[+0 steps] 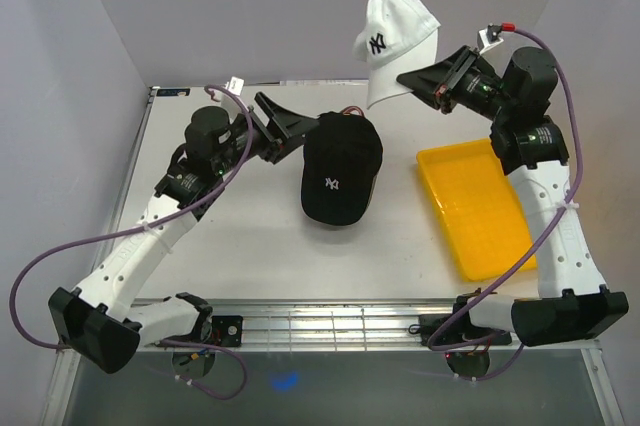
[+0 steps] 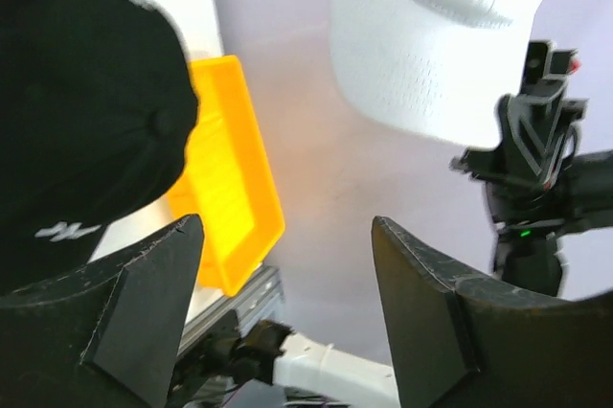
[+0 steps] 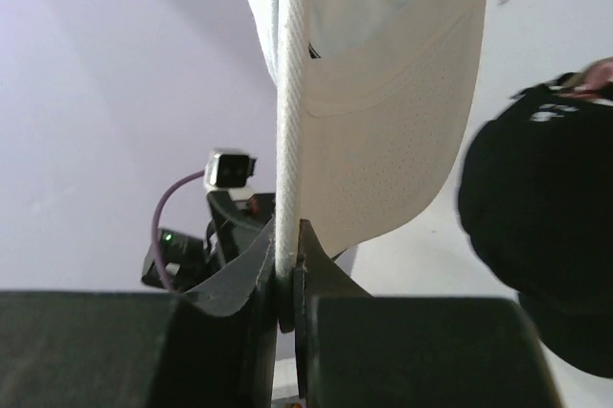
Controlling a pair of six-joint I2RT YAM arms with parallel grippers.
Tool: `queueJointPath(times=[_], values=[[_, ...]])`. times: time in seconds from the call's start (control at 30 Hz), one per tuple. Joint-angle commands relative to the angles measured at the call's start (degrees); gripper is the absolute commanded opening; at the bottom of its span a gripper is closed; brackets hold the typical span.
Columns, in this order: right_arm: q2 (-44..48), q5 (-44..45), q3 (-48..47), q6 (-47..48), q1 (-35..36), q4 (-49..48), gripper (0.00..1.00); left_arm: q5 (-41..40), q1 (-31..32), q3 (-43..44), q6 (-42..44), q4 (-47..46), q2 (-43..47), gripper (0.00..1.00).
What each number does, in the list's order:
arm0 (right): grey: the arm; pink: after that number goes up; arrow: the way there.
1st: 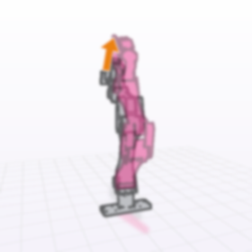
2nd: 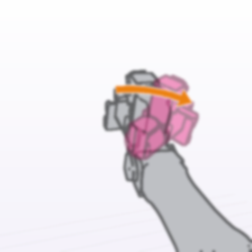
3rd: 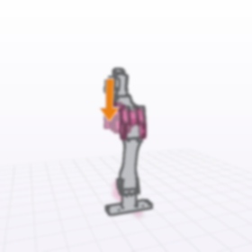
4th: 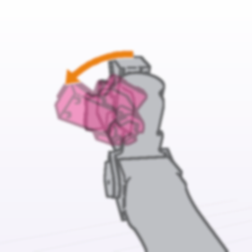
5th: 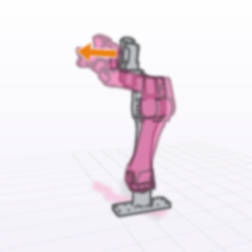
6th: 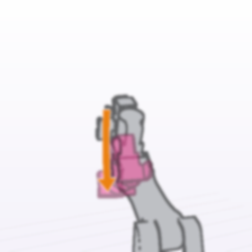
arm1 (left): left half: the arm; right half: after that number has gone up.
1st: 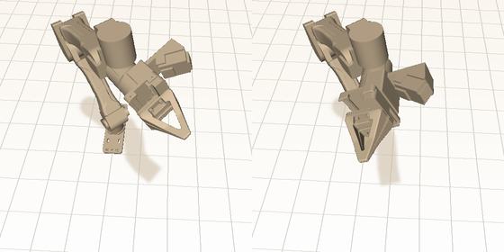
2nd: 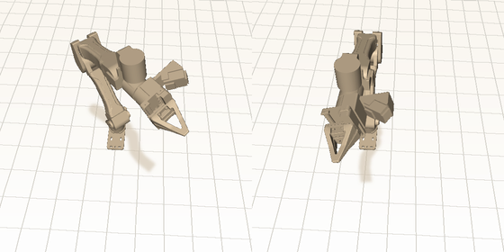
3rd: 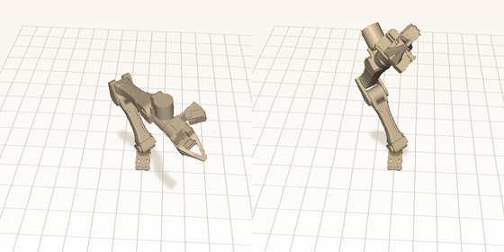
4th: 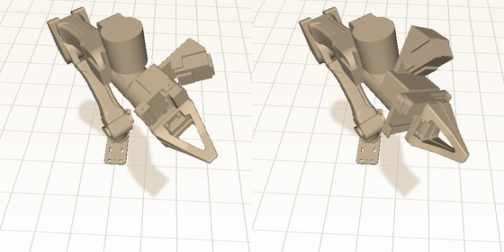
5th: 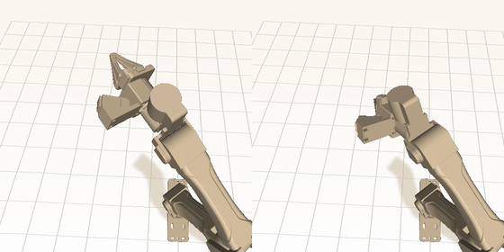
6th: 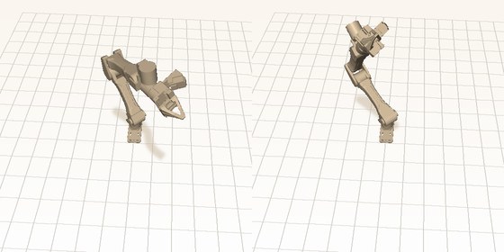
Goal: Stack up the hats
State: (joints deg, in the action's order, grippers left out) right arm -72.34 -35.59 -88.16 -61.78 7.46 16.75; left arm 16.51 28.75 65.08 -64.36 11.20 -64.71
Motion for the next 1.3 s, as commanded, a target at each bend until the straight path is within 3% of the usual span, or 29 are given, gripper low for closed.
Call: queueJointPath(times=[0.0,0.1,0.13,0.3,1.03,1.13,1.27], values=[[2.1,-1.1,2.0,-11.1,4.2,-18.6,0.08,2.3,-1.4,5.8,-3.7,-5.2,-2.5,0.81],[3.2,0.9,5.8,-16.1,7.1,-26.4,0.08,3.3,-2.6,6.3,-7.8,-11.2,-4.4,0.82],[3.9,2.0,6.9,-17.4,7.6,-28.5,0.08,3.5,-2.6,6.0,-8.7,-15.5,-4.7,0.88],[4.9,4.3,12.5,-23.6,10.9,-36.5,0.08,4.2,-2.6,6.0,-12.8,-20.1,-7.3,0.89],[6.0,18.1,31.9,-39.9,16.9,-61.4,0.08,2.4,0.0,7.3,-16.9,-22.9,-11.9,0.89],[5.7,17.8,34.1,-41.1,17.1,-64.1,0.08,2.0,0.0,8.0,-17.4,-23.2,-12.6,0.86],[5.5,17.7,36.1,-41.7,17.1,-65.4,0.08,2.2,0.0,9.2,-17.7,-23.1,-14.0,0.76]])
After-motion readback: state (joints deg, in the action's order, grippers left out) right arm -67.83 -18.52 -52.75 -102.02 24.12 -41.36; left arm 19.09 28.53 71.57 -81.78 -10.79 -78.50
